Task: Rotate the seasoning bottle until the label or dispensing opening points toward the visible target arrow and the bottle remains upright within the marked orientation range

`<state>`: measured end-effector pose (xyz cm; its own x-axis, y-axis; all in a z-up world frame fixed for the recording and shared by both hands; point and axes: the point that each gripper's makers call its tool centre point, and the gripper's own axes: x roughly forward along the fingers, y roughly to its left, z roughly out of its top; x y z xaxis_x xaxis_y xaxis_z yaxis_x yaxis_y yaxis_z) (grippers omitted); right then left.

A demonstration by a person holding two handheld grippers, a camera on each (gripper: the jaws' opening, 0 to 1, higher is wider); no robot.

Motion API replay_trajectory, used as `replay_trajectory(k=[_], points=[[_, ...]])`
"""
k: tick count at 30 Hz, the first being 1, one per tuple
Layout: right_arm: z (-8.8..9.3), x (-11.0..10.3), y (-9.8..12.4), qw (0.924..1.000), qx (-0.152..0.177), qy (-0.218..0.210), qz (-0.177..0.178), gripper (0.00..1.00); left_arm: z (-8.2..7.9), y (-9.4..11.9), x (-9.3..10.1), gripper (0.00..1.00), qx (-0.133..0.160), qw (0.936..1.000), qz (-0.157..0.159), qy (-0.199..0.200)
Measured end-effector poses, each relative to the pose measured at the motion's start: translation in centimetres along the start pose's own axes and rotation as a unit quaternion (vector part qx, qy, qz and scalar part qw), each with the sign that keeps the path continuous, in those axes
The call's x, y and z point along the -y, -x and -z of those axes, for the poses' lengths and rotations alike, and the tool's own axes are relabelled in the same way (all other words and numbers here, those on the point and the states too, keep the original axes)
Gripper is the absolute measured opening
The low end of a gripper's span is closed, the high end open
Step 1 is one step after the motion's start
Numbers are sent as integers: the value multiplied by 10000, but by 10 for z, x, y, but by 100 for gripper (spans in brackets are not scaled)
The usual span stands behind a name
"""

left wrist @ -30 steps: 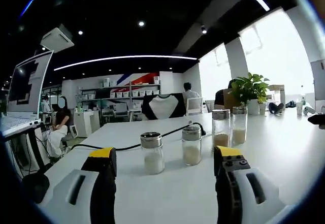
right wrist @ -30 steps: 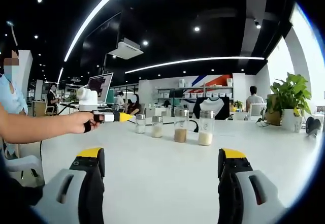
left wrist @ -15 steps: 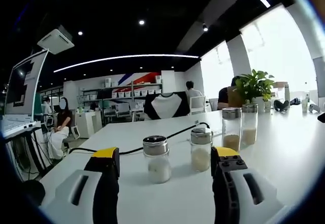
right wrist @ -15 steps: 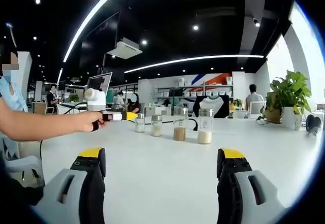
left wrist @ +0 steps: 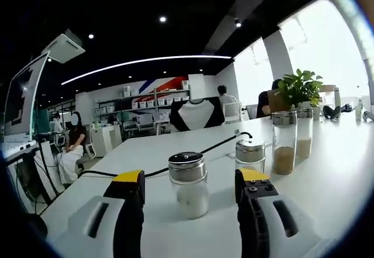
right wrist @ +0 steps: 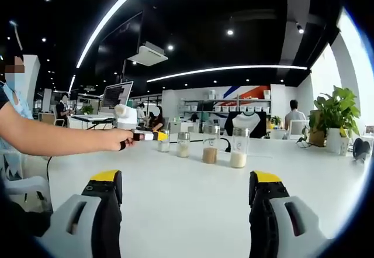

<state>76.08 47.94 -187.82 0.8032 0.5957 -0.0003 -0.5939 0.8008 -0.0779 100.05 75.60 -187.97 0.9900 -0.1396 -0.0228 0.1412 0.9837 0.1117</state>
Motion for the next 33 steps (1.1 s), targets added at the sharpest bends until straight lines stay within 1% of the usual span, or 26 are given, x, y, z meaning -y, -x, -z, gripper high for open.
replay_trajectory(k=[2,5,8,11,13,18,20,23,24,27,28,33], points=[[0,-1,-1,10000,-12,41,-6,91,1,-4,-2,63,1,9999,-14,122],[0,-3,-2,10000,-19,62,-34,91,2,-11,-6,60,-17,9999,-36,152],[1,-4,-3,9999,-45,100,-50,91,0,-17,-8,58,9,9996,-15,295],[3,-5,-3,9999,-58,111,-62,91,0,-22,-7,57,11,9997,0,235],[3,-5,-4,9999,-69,106,-67,91,3,-26,-6,55,-29,9997,57,256],[4,-3,-3,9999,-69,97,-54,91,5,-32,-7,51,15,9989,88,456],[5,-2,-3,9999,-88,99,-40,91,6,-34,-7,48,27,9983,116,571],[5,-1,-2,9999,-88,102,-10,91,6,-37,-4,45,31,9985,186,516],[5,0,-2,9999,-86,100,2,91,6,-38,-2,44,40,9981,218,568],[6,2,-2,9999,-93,77,38,91,3,-39,-4,38,110,9989,175,419],[6,2,-2,9999,-95,69,43,91,3,-40,0,37,100,9990,241,370],[8,1,-3,9999,-111,62,35,91,4,-41,-1,37,111,9992,250,279]])
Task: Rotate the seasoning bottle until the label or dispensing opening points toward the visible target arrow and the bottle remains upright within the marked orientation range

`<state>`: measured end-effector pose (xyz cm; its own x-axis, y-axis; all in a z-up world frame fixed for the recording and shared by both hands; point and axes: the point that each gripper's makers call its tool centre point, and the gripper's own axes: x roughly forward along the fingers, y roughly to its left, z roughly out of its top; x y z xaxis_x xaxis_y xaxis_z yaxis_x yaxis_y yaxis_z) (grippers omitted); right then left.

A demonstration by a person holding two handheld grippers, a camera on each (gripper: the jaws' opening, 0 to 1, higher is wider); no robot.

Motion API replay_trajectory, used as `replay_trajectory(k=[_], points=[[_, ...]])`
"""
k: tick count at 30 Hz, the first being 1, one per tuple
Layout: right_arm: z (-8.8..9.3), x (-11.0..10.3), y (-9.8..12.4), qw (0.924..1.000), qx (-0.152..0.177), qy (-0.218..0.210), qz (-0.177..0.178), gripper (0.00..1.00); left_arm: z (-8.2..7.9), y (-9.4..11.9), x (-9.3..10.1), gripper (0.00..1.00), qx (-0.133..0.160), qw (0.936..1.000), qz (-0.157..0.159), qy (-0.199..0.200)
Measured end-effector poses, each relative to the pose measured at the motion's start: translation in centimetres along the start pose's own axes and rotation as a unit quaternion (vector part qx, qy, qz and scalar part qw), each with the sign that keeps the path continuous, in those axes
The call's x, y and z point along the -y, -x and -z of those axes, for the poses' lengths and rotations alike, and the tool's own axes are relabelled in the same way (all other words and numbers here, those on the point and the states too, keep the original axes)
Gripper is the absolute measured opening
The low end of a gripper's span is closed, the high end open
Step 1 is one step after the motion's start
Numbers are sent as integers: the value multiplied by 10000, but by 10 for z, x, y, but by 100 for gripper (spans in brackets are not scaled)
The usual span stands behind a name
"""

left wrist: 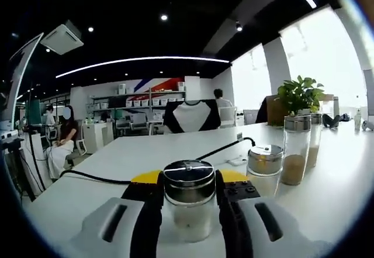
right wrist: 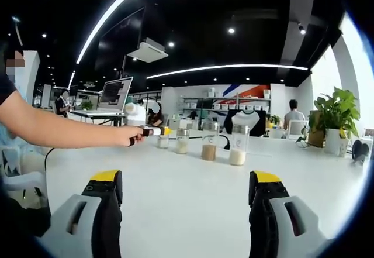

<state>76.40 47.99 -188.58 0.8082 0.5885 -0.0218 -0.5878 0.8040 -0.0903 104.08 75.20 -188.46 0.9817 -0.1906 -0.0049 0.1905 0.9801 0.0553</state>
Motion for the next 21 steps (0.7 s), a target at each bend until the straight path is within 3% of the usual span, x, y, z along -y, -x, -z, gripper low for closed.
replay_trajectory(k=[9,16,18,21], points=[[0,-4,-1,10000,-25,29,-27,91,0,0,-5,36,-43,9999,-109,-53],[0,-2,-1,10000,-19,19,-2,91,-2,3,-7,36,-108,9990,-245,-370],[1,-1,-2,10000,-24,13,0,91,-8,6,-9,36,-20,9982,-335,-507],[2,-1,-2,10000,-38,11,-1,91,-17,9,-7,36,33,9992,-250,-321]])
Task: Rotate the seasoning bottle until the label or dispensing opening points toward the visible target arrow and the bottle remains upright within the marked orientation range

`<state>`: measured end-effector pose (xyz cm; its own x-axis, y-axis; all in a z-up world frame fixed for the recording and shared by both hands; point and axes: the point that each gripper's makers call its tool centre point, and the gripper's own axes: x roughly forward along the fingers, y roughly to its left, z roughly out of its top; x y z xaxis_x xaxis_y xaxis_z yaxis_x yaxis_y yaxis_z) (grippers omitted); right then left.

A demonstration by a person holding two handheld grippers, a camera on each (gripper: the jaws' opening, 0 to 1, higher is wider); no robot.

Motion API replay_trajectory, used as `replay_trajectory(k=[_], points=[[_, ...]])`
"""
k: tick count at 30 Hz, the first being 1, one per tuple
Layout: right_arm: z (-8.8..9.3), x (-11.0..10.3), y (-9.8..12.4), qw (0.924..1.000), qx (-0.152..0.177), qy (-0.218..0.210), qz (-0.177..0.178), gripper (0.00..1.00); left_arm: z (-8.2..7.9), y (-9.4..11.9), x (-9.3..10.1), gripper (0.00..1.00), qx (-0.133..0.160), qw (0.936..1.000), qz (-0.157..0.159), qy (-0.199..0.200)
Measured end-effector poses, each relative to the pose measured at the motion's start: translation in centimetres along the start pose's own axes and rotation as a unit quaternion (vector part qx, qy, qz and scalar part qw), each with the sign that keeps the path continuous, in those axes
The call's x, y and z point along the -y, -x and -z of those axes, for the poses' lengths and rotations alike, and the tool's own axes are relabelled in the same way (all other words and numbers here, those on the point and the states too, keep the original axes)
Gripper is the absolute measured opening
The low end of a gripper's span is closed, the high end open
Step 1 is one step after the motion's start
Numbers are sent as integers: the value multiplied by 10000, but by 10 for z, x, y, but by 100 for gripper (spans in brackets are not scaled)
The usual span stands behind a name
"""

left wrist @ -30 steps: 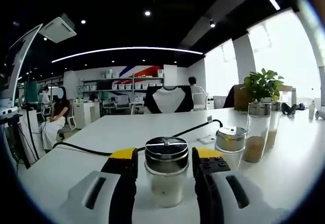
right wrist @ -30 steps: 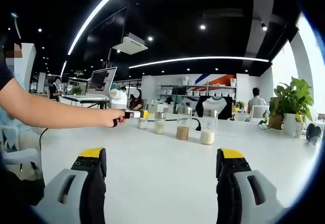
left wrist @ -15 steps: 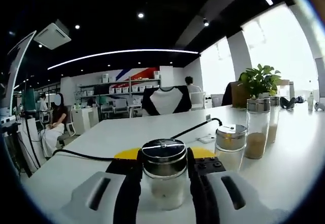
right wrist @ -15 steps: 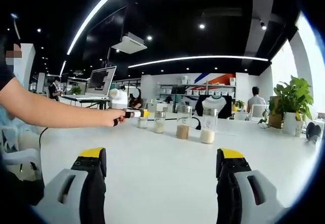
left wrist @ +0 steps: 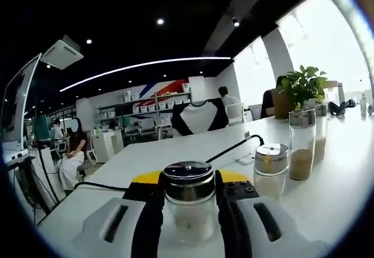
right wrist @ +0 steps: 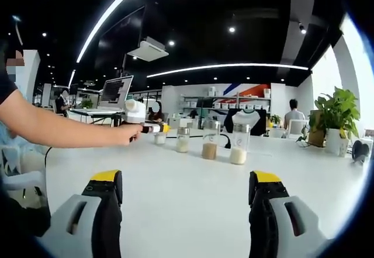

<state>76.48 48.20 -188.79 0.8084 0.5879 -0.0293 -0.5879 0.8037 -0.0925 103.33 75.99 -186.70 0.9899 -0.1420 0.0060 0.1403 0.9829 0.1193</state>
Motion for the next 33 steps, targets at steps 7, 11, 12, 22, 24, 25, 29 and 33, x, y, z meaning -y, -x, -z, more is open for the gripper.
replay_trajectory(k=[7,11,12,22,24,25,29,33], points=[[2,-5,-2,10000,-5,-36,-46,91,-14,7,6,35,79,9998,143,58],[1,-9,-3,10000,-2,-22,-83,91,-20,13,10,35,50,9993,259,250],[1,-9,-3,10000,-3,-20,-87,91,-21,14,12,35,48,9992,277,271],[0,-15,-4,9999,26,-11,-148,91,-39,37,34,35,125,9979,583,242],[0,-16,-4,9999,28,-17,-159,90,-40,42,38,35,128,9975,654,222],[0,-17,-5,9998,26,-24,-170,90,-41,45,42,35,116,9972,715,207],[1,-22,-6,9998,29,-21,-218,90,-49,60,58,35,183,9955,921,141],[1,-29,-7,9996,27,4,-288,90,-53,76,74,35,229,9928,1158,213]])
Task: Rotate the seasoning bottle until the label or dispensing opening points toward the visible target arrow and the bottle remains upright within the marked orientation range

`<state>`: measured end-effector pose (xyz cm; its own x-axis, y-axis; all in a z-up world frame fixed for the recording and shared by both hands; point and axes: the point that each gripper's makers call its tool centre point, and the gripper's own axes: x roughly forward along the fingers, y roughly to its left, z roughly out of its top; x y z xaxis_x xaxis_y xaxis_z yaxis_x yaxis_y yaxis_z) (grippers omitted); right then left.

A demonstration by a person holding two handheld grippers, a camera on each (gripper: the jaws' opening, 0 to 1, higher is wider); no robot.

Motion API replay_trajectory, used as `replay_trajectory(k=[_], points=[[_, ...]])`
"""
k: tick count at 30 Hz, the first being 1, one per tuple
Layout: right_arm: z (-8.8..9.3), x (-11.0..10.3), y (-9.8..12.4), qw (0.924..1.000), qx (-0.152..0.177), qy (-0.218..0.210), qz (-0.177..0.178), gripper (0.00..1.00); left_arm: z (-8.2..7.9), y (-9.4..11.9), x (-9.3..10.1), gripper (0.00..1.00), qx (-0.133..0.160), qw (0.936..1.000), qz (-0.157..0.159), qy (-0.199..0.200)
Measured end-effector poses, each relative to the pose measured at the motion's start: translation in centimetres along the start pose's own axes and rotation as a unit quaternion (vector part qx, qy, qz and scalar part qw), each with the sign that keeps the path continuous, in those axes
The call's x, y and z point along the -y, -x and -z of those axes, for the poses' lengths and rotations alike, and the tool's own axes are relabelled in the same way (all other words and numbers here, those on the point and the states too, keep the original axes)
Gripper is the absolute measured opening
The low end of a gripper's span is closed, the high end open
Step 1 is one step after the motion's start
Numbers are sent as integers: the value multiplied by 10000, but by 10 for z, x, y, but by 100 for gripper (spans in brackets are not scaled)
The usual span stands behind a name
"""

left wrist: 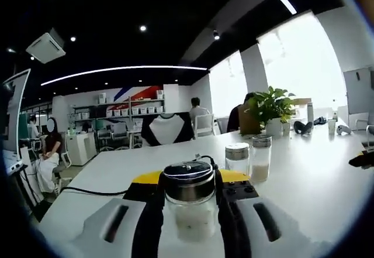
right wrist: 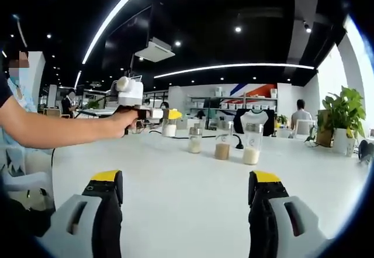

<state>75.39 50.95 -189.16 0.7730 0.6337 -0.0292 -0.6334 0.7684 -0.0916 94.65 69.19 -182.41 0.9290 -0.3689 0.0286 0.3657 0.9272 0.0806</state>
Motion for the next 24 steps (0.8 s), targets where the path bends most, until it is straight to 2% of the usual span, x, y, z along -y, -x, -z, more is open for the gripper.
replay_trajectory(k=[5,10,13,14,24], points=[[1,-4,-2,10000,-7,20,-49,90,1,12,23,35,-49,9995,273,-176],[3,-6,-3,10000,-33,40,-68,90,0,25,43,35,-44,9986,526,-83],[0,-6,-3,10000,-1,33,-77,89,-1,33,61,35,76,9964,842,-92],[-1,-6,-3,10000,6,42,-77,89,1,36,64,35,47,9963,863,25],[-4,-15,-4,9998,20,51,-197,84,6,62,96,35,1,9931,1168,113]])
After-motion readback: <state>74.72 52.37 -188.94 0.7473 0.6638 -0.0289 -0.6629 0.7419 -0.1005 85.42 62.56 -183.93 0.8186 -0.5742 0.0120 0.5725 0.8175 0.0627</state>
